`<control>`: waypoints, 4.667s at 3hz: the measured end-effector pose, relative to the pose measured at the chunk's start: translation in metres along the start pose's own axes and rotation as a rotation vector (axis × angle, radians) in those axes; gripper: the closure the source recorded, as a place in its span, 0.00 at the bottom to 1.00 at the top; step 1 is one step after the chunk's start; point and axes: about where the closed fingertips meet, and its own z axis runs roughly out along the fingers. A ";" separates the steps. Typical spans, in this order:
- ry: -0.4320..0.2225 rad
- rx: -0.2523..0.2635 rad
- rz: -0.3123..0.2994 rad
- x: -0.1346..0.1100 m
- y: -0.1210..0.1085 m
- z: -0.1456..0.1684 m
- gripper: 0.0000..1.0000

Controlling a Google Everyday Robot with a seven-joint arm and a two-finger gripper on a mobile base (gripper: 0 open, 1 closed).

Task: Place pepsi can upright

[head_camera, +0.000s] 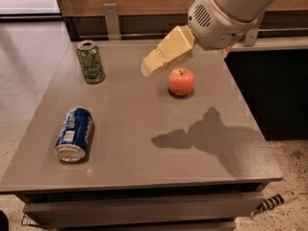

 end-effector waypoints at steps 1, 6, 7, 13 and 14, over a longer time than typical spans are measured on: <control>0.015 -0.026 0.133 -0.009 0.018 0.021 0.00; 0.213 -0.103 0.383 -0.033 0.114 0.125 0.00; 0.306 -0.066 0.336 -0.042 0.135 0.146 0.00; 0.296 0.015 0.382 -0.017 0.161 0.152 0.00; 0.282 0.015 0.342 -0.018 0.178 0.148 0.00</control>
Offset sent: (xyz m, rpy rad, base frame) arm 0.0071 0.1030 -0.0311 0.0897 0.2044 -0.3200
